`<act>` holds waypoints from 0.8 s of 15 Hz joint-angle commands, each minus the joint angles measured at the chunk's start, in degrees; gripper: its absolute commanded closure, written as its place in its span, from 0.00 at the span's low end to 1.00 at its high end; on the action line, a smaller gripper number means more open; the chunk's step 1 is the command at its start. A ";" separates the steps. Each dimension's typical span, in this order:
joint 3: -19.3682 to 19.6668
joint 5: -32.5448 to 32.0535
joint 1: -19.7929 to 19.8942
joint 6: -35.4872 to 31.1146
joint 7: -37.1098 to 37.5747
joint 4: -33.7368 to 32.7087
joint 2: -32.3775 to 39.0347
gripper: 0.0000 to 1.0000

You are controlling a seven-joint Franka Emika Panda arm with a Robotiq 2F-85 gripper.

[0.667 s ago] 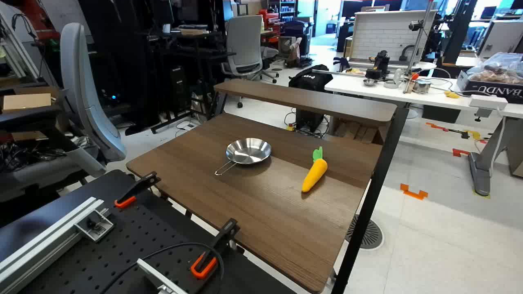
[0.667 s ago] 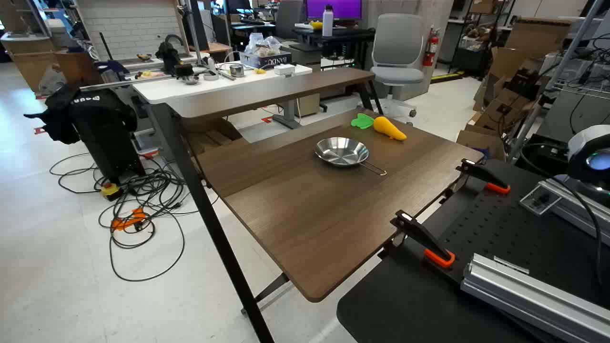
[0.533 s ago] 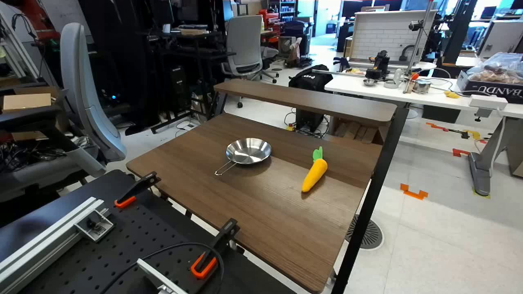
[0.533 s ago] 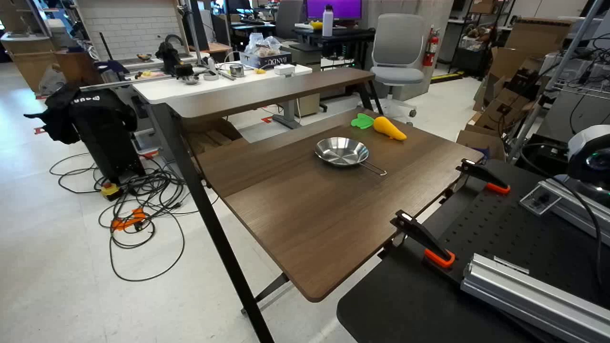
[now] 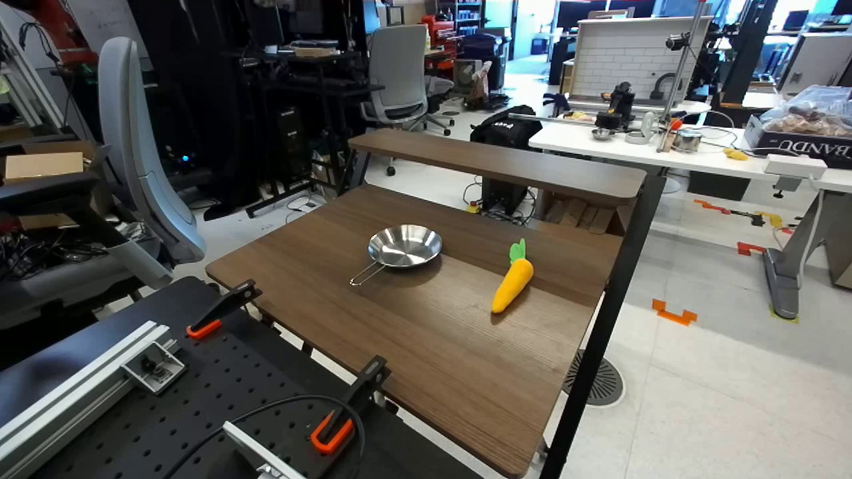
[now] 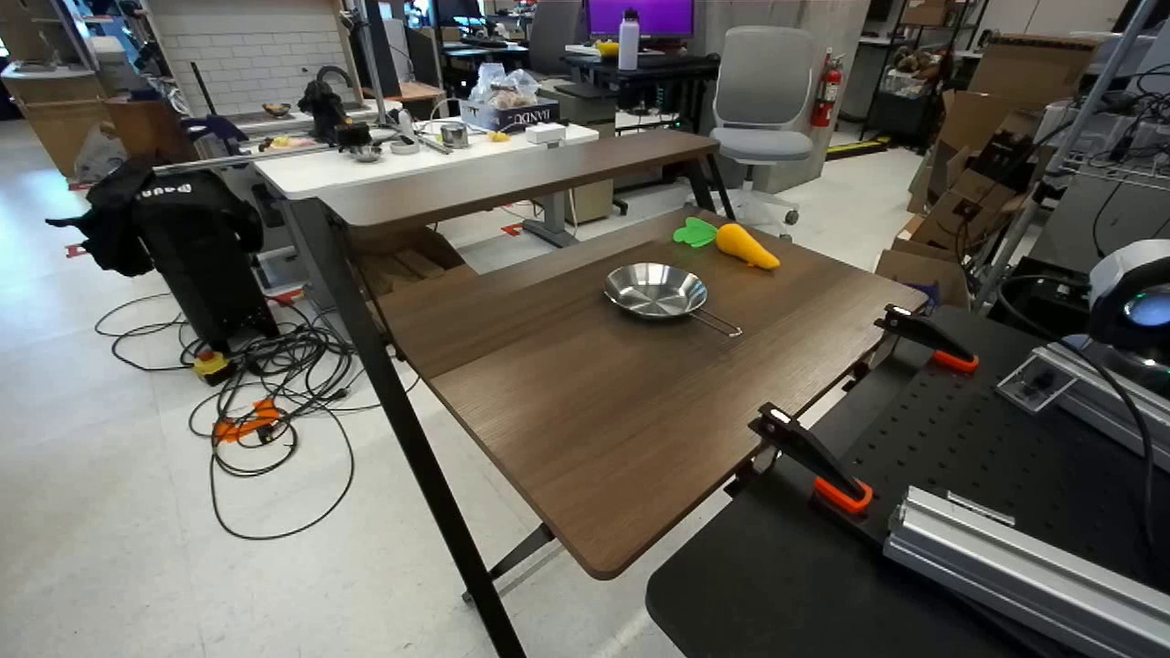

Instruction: Put the carrot plushie in the pan

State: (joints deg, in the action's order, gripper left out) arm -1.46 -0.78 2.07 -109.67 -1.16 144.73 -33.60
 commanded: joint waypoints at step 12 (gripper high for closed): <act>4.39 -5.35 2.54 -19.33 -1.12 1.61 17.77 0.00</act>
State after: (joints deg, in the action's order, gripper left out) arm 1.12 -4.74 3.43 -123.94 -1.16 147.58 -21.69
